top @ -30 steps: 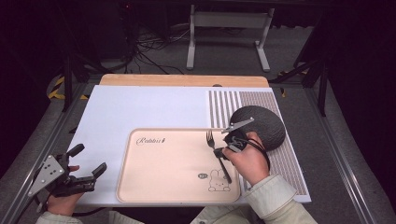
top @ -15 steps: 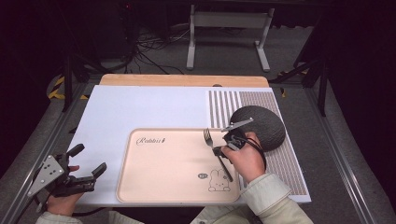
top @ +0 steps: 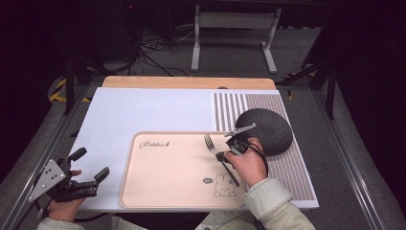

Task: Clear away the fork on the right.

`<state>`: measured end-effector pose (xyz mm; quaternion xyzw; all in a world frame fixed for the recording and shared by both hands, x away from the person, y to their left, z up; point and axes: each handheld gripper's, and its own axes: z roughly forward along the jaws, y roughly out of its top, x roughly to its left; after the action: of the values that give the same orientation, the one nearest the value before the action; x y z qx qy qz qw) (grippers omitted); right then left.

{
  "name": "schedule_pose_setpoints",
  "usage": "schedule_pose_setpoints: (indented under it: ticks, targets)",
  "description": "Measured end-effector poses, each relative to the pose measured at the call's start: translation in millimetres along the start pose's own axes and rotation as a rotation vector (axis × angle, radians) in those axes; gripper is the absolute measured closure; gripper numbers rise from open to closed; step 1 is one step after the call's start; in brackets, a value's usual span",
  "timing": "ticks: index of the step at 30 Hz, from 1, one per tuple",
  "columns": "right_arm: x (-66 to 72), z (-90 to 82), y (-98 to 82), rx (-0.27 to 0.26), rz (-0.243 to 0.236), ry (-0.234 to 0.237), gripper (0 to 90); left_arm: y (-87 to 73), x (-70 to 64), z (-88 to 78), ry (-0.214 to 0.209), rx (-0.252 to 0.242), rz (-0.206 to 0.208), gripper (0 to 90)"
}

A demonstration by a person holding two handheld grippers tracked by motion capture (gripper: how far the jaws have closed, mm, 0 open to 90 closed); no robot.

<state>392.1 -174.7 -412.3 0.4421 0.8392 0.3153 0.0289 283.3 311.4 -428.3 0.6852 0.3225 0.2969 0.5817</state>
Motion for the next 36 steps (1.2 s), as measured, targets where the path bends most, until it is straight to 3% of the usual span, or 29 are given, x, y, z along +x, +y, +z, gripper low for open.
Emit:
schedule_pose_setpoints:
  ticks: [19, 36]
  targets:
    - [-8.4, 16.9, -4.9, 0.033, 0.035, 0.009, 85.7, 0.0, 0.1, 0.0, 0.000, 0.000, -0.001, 1.6]
    - [-8.7, 17.2, -5.8, 0.032, 0.035, 0.011, 83.0, 0.1, 0.1, -0.2, 0.002, -0.003, -0.002, 1.6]
